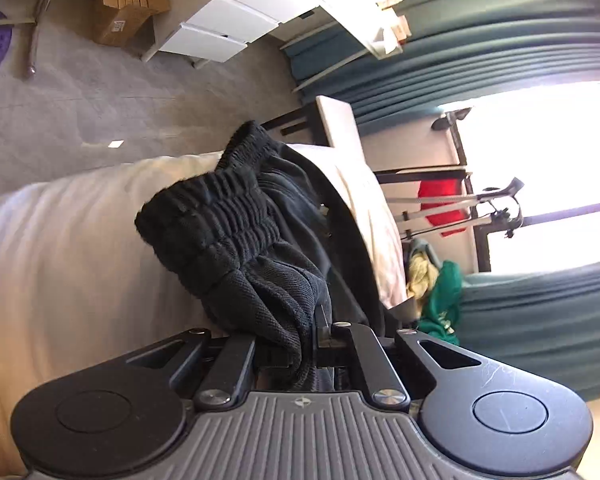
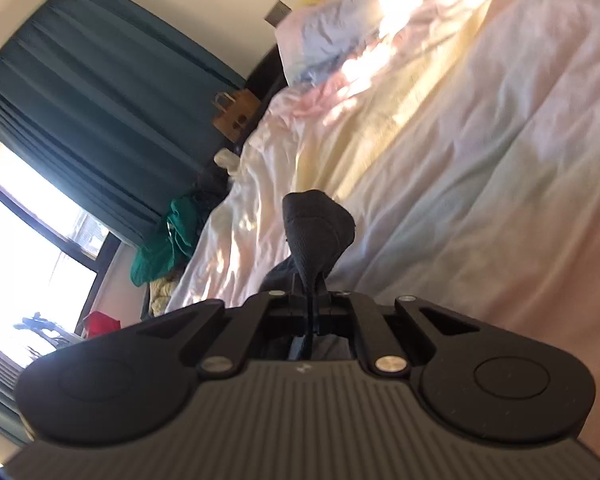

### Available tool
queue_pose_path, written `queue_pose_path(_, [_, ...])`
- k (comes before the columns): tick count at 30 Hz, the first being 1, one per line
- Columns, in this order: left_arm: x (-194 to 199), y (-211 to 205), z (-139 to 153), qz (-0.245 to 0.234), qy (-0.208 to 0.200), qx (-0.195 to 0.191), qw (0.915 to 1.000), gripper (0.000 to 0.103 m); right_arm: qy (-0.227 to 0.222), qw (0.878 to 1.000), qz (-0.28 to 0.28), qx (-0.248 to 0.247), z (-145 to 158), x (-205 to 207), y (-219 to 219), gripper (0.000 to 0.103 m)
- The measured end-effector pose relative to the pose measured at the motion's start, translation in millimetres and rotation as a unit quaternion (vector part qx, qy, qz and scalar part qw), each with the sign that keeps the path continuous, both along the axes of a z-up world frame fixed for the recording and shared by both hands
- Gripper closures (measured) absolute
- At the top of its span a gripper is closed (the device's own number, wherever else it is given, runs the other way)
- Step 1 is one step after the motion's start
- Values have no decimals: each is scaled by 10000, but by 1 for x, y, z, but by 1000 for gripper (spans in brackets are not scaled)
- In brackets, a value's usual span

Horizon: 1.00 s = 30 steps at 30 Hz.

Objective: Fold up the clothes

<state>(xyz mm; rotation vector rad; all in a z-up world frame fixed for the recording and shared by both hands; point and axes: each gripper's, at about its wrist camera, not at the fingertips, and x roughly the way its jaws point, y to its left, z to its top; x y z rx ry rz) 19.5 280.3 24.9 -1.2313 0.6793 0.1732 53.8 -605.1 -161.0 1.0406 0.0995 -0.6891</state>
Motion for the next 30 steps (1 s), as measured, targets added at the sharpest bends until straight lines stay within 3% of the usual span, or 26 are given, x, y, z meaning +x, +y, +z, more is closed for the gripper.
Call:
queue_pose_path(3, [-20, 8, -12, -113, 141, 30, 9998, 95, 112, 9995, -298, -36, 10, -20, 5, 98])
queue_pose_path(5, [-35, 11, -24, -195, 276, 16, 9994, 94, 499, 9972, -535, 141, 9, -32, 7, 98])
queue_pose_path(9, [-46, 20, -61, -297, 640, 73, 9975, 91, 1336, 9817, -871, 1041, -21, -44, 3, 98])
queue_pose_path(11, [-51, 24, -74, -335, 703, 44, 9970, 88, 1370, 9764, -876, 1424, -42, -47, 2, 98])
queue_pose_path(13, [-55, 29, -79, -397, 660, -15, 9970, 83, 1346, 9777, -844, 1373, -42, -47, 2, 98])
queue_pose_path(18, [-66, 17, -57, -832, 771, 1102, 9874, 71, 1554, 9781, -848, 1094, -26, -36, 12, 93])
queue_pose_path(19, [-70, 13, -50, -896, 781, 1349, 9837, 59, 1559, 9779, -881, 1076, -22, -35, 14, 91])
queue_pose_path(21, [-80, 3, -34, -945, 740, 1883, 9748, 41, 1527, 9784, -1002, 972, -14, -34, 20, 71])
queue_pose_path(23, [-86, -11, -16, -879, 670, 2579, 9598, 20, 1364, 9813, -1126, 753, -4, -35, 32, 25])
queue_pose_path(24, [-90, -22, -7, -870, 589, 2927, 9504, 19, 1313, 9826, -1196, 541, 3, -34, 42, 20])
queue_pose_path(26, [-96, -42, 11, -850, 424, 3610, 9277, 16, 1259, 9844, -1225, 72, 18, -31, 62, 20])
queue_pose_path(30, [-94, -91, 30, -1140, -99, 4202, 9002, 7, 975, 9882, -746, -913, 39, -27, 116, 20])
